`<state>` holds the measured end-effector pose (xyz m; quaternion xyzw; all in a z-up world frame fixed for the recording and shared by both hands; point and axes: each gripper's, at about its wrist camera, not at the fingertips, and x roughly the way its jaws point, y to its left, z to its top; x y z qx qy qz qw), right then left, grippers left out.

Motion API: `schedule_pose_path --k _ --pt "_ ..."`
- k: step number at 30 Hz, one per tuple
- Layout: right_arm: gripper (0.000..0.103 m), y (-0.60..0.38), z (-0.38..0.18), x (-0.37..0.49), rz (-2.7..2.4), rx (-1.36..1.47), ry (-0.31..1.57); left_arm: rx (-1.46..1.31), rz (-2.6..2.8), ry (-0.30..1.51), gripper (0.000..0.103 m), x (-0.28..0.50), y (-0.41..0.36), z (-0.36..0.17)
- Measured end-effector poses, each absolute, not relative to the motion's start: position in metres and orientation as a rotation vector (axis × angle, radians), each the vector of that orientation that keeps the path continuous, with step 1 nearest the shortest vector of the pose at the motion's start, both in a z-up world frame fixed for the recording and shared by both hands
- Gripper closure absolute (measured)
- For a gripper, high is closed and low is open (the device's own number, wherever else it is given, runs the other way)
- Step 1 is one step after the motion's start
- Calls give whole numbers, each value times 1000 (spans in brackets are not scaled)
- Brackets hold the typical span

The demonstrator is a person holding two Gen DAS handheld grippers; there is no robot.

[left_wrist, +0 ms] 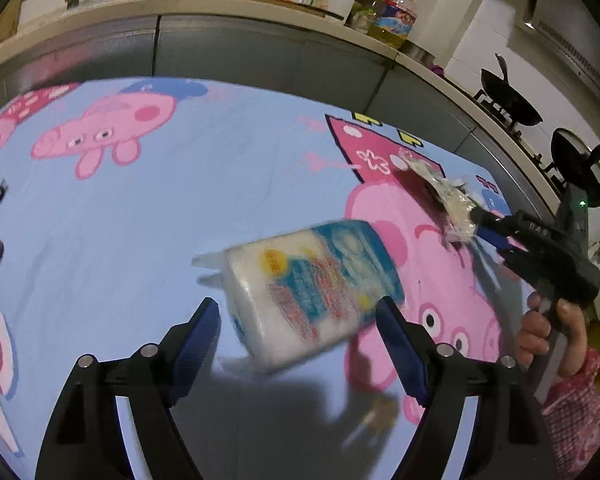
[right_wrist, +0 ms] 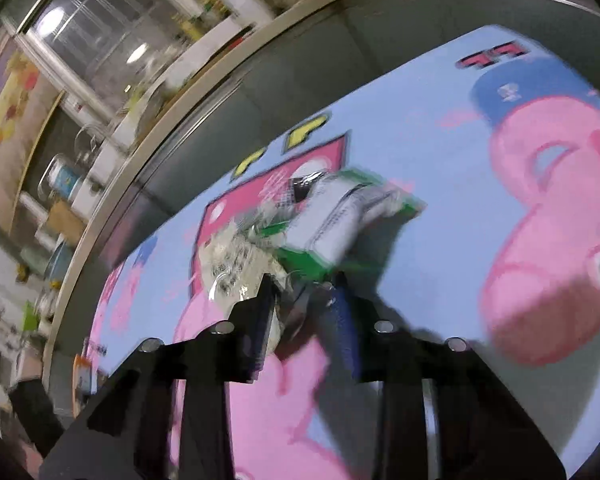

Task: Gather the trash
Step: 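Grasp the clear plastic bag with the right tool while the left tool holds the pack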

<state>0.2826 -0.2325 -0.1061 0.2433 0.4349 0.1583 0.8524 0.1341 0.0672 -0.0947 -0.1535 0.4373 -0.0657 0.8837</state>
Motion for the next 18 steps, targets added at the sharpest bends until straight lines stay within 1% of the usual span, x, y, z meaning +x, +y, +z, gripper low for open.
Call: schedule_pose_path --k 1,2,4,7,8,13,14,16,18 --pt "77 -226 -106 276 351 504 915 -322 -137 915 23 135 67 -96" --pt "82 -216 -104 264 384 490 916 -320 -137 916 23 136 67 -96" --pt "84 -203 -101 241 427 462 909 -310 -137 914 23 139 65 -95" --pt "86 -195 -97 199 470 442 903 -294 -136 910 23 143 64 -94" --pt "102 -195 -98 181 475 437 908 -294 -138 910 23 143 64 -94" --pt "102 -208 -103 128 441 423 928 -290 -140 906 24 138 68 -94" --pt "99 -212 -104 121 432 414 935 -293 -137 908 24 137 70 -94" --pt "98 -220 -102 115 402 394 933 -299 -125 900 24 136 75 -91" --pt "90 -229 -97 116 392 411 917 -308 -110 869 23 132 85 -84"
